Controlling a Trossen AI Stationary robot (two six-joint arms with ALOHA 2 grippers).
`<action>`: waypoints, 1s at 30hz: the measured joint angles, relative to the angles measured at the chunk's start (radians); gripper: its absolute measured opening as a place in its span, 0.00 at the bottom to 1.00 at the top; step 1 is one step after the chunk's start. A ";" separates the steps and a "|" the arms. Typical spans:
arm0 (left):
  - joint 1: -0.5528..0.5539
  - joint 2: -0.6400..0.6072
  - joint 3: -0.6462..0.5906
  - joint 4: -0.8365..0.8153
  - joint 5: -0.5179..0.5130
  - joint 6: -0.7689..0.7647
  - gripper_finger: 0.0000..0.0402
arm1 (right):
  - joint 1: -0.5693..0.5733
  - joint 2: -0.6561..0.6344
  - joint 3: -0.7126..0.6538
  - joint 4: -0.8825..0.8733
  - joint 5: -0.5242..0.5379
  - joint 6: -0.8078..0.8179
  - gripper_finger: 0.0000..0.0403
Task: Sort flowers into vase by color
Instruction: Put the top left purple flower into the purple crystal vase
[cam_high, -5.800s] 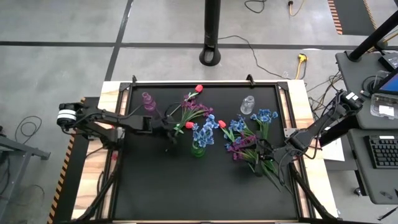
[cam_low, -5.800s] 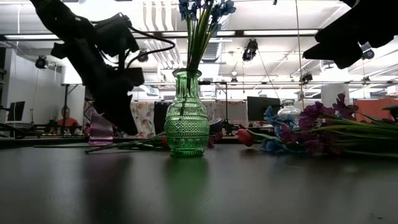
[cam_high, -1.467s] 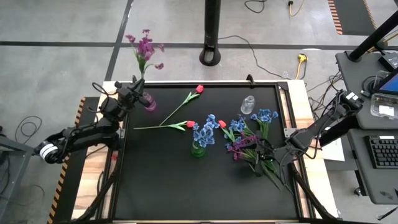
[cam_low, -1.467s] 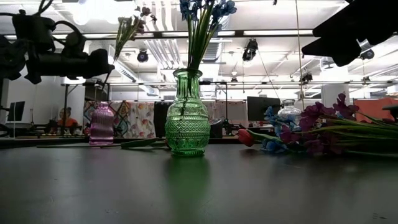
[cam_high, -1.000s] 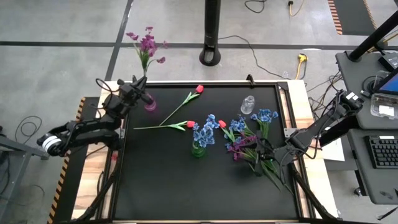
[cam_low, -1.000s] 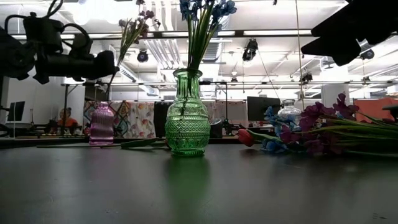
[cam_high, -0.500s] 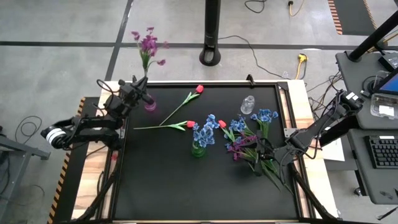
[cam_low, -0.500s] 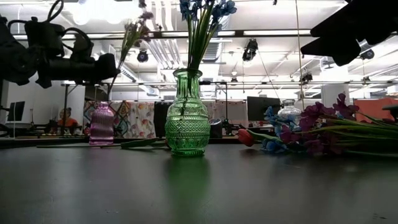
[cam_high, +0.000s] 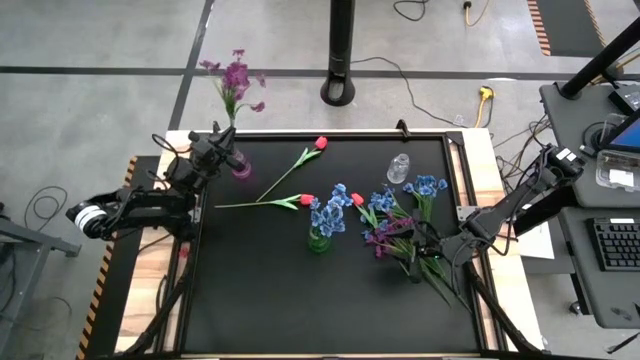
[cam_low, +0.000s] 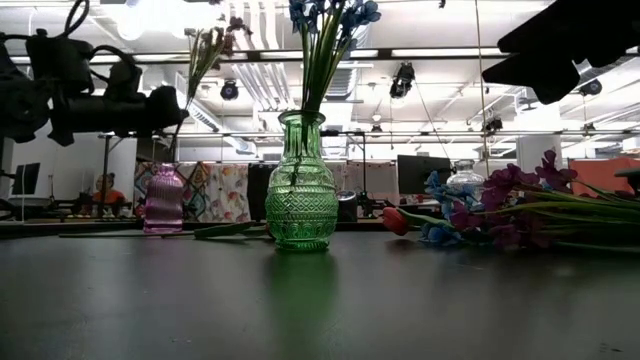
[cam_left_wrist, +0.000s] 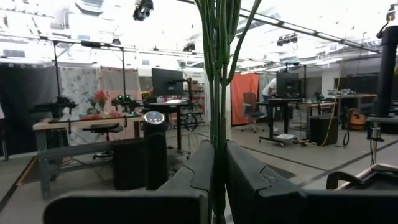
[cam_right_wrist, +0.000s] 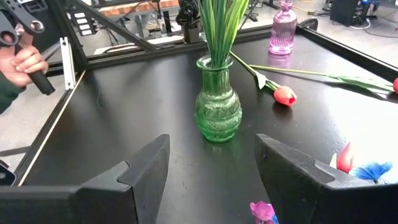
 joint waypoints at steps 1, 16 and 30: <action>0.000 0.006 0.000 0.001 0.000 0.000 0.02 | 0.000 0.000 0.000 0.000 0.000 0.000 0.56; 0.000 0.096 0.000 0.029 0.000 -0.001 0.02 | 0.000 0.000 0.000 0.000 0.000 -0.017 0.56; 0.000 0.106 -0.002 0.032 -0.005 -0.027 0.12 | 0.000 0.000 0.000 0.000 0.000 -0.016 0.56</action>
